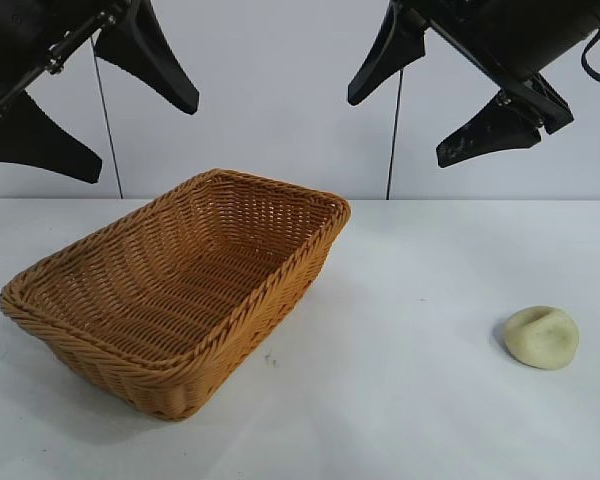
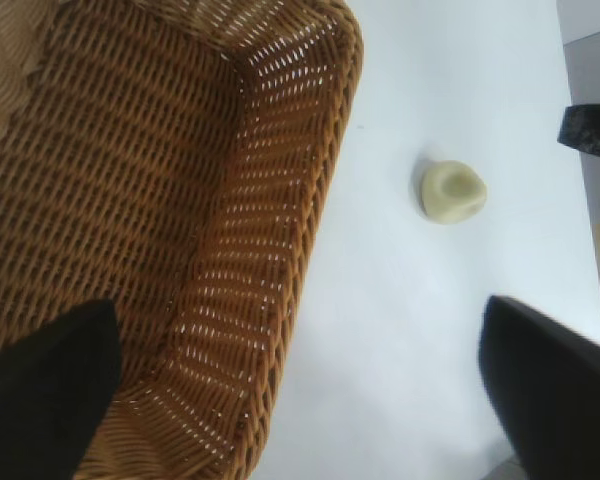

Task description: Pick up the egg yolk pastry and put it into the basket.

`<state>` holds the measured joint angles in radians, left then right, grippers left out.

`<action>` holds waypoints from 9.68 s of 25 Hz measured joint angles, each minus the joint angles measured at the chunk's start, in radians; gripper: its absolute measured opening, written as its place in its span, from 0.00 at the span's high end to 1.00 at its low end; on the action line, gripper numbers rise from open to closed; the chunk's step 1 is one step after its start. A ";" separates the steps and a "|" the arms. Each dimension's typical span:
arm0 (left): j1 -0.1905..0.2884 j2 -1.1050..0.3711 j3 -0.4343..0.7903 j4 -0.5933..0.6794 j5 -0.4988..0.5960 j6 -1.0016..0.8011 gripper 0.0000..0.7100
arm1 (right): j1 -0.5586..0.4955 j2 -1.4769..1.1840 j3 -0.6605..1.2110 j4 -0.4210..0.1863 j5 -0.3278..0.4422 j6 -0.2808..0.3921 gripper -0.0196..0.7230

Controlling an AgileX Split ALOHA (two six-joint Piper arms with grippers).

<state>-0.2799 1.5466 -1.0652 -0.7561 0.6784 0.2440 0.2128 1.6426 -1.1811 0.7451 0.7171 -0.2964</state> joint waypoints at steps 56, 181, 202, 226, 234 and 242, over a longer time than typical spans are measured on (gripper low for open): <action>-0.128 -0.209 0.204 0.666 0.017 -1.283 0.02 | 0.000 0.000 0.000 0.000 0.000 0.000 0.04; 0.218 0.405 -0.568 0.724 0.433 -0.354 0.02 | 0.000 0.000 0.000 -0.003 0.017 0.000 0.04; 0.241 0.067 -0.262 0.722 0.529 -0.269 0.02 | 0.000 0.000 0.000 -0.003 0.019 0.000 0.04; 0.239 -1.177 0.561 0.702 0.399 -0.263 0.02 | 0.000 0.000 0.000 -0.003 0.019 0.001 0.04; 0.239 -1.432 0.562 0.702 0.396 -0.263 0.02 | 0.000 0.000 0.000 -0.018 0.020 0.001 0.04; 0.239 -1.552 0.562 0.701 0.396 -0.262 0.02 | -0.002 0.000 0.000 -0.302 0.081 0.139 0.04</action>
<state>-0.0406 -0.0053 -0.5028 -0.0551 1.0739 -0.0184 0.2104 1.6426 -1.1811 0.4435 0.7984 -0.1573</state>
